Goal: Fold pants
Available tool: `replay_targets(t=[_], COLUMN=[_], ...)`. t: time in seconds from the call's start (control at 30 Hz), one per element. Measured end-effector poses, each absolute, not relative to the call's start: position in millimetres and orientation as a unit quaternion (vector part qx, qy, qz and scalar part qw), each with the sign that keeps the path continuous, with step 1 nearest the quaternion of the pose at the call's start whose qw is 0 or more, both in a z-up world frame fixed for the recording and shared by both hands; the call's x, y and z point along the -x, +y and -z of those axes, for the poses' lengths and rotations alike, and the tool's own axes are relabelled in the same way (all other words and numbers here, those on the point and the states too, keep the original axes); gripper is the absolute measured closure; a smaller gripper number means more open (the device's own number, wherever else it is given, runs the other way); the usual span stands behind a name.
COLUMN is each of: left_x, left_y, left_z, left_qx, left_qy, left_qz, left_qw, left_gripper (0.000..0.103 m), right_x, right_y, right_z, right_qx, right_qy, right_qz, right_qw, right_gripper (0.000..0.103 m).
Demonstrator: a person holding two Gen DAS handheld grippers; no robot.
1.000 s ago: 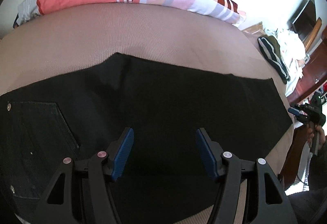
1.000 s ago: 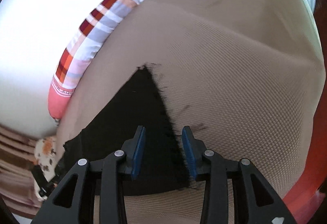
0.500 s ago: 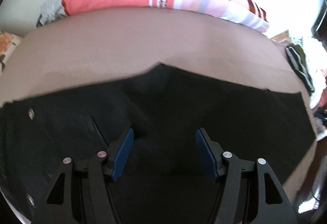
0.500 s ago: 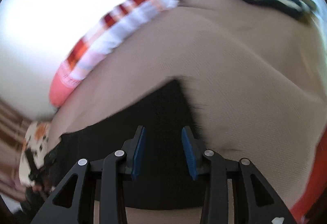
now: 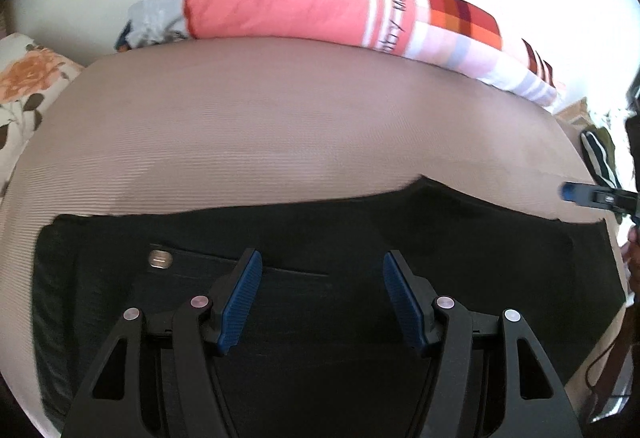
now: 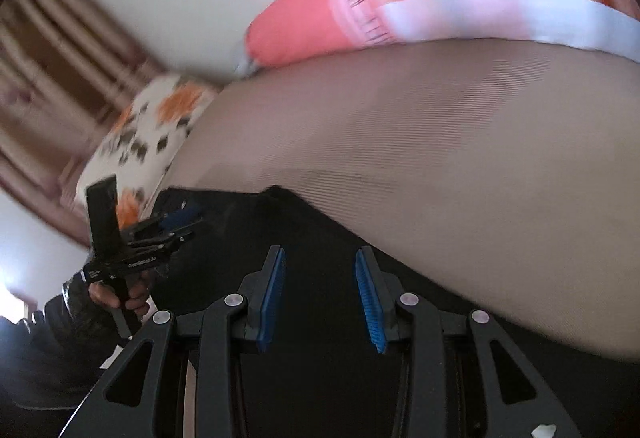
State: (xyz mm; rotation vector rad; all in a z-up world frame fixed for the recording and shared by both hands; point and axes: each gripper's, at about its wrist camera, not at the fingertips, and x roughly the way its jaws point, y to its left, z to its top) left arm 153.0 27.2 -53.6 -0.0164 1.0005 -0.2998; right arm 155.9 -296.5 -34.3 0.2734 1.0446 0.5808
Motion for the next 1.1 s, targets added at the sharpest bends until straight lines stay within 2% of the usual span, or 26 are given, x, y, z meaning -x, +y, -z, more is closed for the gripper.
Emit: replay_targets(t=[0.13,0.2,0.47,0.5,0.57,0.77,0.93,1.0,1.03,1.1], left_x=[-158.6,-160.4,-171.7,-171.9,-171.8,-171.6,-172.2,-171.4,-169.9,-162.9], left_y=[48.4,57.9,92.4,94.4,94.4,89.4,89.3,84.3,80.0,66.9], left_z=[69.0,74.8,79.2,78.8,77.5,75.4,75.8,71.6,67.7,53.0], left_qx=[0.003,0.004,0.067,0.069,0.068,0.049,0.055,0.05,0.044,0.027], left_qy=[0.485,0.489,0.499,0.498,0.496,0.484,0.48,0.481,0.481,0.466], left_qz=[0.115,0.105,0.111,0.115,0.119,0.115,0.108,0.102,0.106,0.132], left_qw=[0.867,0.866,0.857,0.857,0.858,0.866,0.869,0.869,0.869,0.875], left_gripper=[0.043,0.057,0.088,0.089,0.089,0.089,0.088,0.088,0.088,0.088], right_x=[-201.8,-217.8,-247.1,-246.6,-248.0,-246.3,-238.3,-236.3,-233.0,-224.6], right_y=[-237.2,-217.0,-164.6,-163.6,-164.6,-165.4,-160.8,-160.2,-161.8,-171.9], right_z=[55.4,63.7,96.1,95.0,90.2,92.9,94.7,89.9,82.2,64.7], right_qx=[-0.1,-0.091,-0.038,-0.04,-0.044,-0.033,-0.011,-0.005,0.0,-0.009], right_qy=[0.528,0.54,0.58,0.58,0.574,0.551,0.531,0.533,0.525,0.502], right_qz=[-0.32,-0.339,-0.38,-0.392,-0.396,-0.357,-0.333,-0.324,-0.315,-0.303], right_qw=[0.78,0.765,0.719,0.713,0.715,0.753,0.779,0.782,0.791,0.81], right_gripper=[0.068,0.068,0.068,0.069,0.086,0.093,0.093,0.087,0.081,0.079])
